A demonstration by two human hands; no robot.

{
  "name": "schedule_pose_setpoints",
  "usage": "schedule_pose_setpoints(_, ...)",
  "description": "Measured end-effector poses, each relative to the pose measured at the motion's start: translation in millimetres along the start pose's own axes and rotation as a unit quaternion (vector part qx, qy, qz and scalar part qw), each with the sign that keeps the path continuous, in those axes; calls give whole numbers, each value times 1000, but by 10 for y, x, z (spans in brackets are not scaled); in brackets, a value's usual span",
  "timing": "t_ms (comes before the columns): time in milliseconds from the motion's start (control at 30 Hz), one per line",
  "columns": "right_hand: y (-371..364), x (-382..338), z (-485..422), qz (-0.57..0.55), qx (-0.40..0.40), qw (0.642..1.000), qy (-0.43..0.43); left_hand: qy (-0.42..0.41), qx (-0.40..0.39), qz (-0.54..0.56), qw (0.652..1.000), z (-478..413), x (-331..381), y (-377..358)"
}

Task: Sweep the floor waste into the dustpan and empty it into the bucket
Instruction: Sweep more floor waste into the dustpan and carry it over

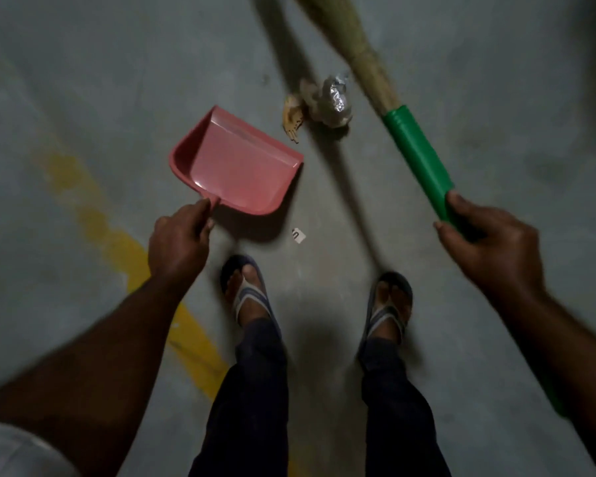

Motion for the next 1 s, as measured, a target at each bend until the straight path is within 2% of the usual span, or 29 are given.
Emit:
schedule_pose_setpoints(167, -142, 370, -685, 71, -38, 994, -70, -18, -22, -50, 998, -257, -194, 167)
schedule_pose_setpoints(233, -211, 523, -727, 110, -72, 989, -69, -8, -48, -77, 996, -330, -302, 191)
schedule_pose_setpoints(367, -458, 812, -347, 182, -140, 973, 16, 58, -107, -103, 987, -505, -420, 97)
schedule_pose_setpoints(467, -725, 895, 173, 159, -157, 969, 108, 69, -111, -78, 988, -621, -380, -22)
schedule_pose_setpoints(533, -859, 857, 506, 132, -163, 970, 122, 70, -118, -75, 988, -679, -389, -104)
schedule_pose_setpoints(767, -785, 663, 827, 14, -47, 998, -27, 23, -85, -17, 996, -534, -505, -281)
schedule_pose_setpoints(900, -723, 852, 545, 46, -17, 994, -99, -9, -62, 2, 998, -392, -601, -316)
schedule_pose_setpoints(1000, -659, 961, 265, 82, -23, 991, -99, 2, -42, 24, 999, -236, -790, -292)
Point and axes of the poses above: each hand's wrist, its own z-axis away from the middle knuckle, its own y-axis out of the back of the hand, x = y × z, the point moved 2 cm from there along -z, towards the middle knuckle, and after that the axes turned 12 degrees about z, right-handed, at the moved point
